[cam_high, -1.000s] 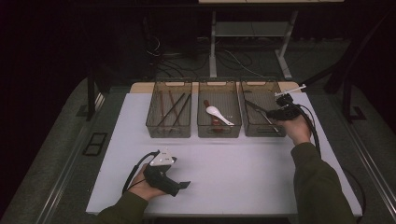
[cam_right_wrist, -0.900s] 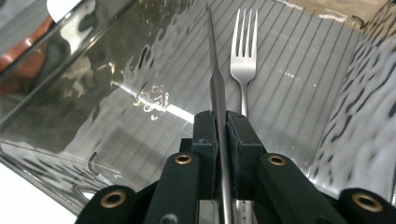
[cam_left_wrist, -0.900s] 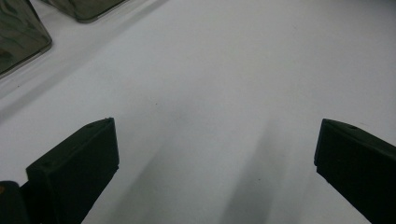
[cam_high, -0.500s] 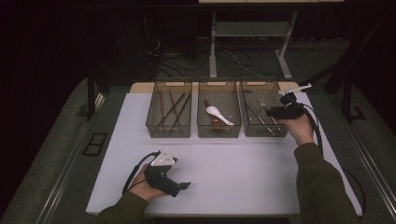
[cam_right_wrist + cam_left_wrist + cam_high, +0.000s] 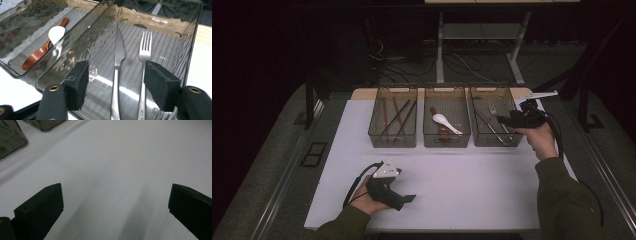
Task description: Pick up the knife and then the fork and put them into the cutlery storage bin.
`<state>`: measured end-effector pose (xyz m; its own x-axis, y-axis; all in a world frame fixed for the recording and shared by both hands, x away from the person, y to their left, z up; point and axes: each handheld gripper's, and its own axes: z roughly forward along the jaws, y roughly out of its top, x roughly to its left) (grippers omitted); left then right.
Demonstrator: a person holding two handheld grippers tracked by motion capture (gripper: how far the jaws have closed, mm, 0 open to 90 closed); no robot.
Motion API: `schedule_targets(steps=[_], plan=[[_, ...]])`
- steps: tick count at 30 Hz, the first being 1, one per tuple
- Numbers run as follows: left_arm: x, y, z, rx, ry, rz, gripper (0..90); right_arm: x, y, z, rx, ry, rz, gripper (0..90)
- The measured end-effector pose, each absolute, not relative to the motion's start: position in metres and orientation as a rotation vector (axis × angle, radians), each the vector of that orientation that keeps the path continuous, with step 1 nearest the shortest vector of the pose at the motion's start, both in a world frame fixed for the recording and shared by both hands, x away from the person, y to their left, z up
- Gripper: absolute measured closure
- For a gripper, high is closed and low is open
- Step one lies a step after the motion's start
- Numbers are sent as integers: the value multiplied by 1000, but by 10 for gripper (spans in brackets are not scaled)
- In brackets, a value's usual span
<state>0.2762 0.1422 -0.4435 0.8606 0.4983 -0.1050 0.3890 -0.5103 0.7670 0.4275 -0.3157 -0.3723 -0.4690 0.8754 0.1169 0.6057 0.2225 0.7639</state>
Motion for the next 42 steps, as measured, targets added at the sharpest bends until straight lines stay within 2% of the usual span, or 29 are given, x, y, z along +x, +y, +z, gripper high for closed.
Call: schedule_targets(steps=[12, 27, 42], plan=[[277, 143, -443, 2113, 672, 172, 0, 396, -313, -366, 1308, 2124, 1211, 200], [279, 147, -442, 2103, 671, 186, 0, 352, -301, -375, 1188, 2165, 1321, 181], [278, 148, -441, 2091, 669, 186, 0, 310, -293, -405, 1107, 2210, 1363, 181]])
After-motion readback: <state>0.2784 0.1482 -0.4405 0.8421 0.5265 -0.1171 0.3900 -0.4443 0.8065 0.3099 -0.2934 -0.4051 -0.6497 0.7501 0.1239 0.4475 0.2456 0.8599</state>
